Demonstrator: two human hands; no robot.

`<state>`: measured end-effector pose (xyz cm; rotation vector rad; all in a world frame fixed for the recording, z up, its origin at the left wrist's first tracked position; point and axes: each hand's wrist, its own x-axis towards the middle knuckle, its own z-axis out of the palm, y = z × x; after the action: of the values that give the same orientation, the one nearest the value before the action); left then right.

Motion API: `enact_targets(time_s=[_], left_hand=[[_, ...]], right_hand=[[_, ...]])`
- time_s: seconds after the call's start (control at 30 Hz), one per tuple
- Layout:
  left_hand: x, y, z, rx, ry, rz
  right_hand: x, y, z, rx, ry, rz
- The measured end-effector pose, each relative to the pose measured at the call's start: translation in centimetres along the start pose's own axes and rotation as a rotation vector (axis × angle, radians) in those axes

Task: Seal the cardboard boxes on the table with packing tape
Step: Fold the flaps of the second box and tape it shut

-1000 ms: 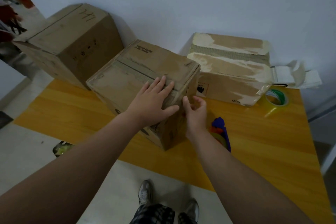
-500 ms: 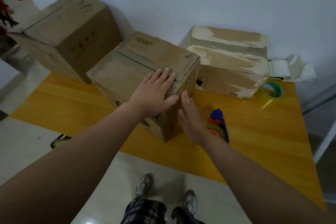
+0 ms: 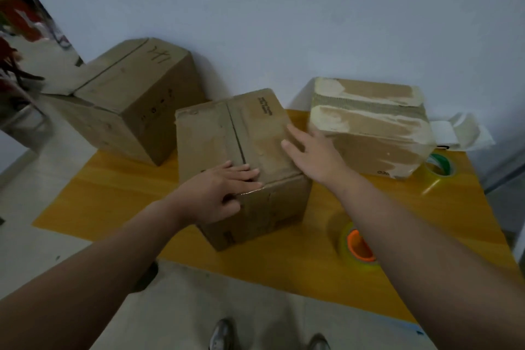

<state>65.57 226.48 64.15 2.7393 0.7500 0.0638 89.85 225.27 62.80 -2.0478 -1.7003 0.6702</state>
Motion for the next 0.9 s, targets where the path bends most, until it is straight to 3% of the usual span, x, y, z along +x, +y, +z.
enact_targets(time_s=[0.07,0.2,0.37,0.5,0.67,0.9], left_hand=[[-0.7,-1.1,-0.1,0.045,0.004,-0.064],[0.9,-3.0,0.7,0.191,-0.029,-0.237],[7.0,-7.3,-0.6,0.167,-0.148,-0.385],[11.0,-10.7,-2.2,0.177,-0.141,-0.433],[11.4,-9.9,-2.5,0.169,-0.179,-0.368],[1.9,-4.7,0.8,0.2,-0.193,0.005]], right_hand=[[-0.1,-1.6,2.7,0.052,-0.053,0.021],[-0.7,-3.0,5.8,0.117,0.106,0.052],[-1.1,-3.3,6.1,0.108,0.143,0.111],[-1.5,-3.7,6.4,0.127,0.191,0.16],[-1.4,-5.0,7.3,0.061,0.318,0.245],[-1.7,-6.0,7.3,-0.043,0.382,0.292]])
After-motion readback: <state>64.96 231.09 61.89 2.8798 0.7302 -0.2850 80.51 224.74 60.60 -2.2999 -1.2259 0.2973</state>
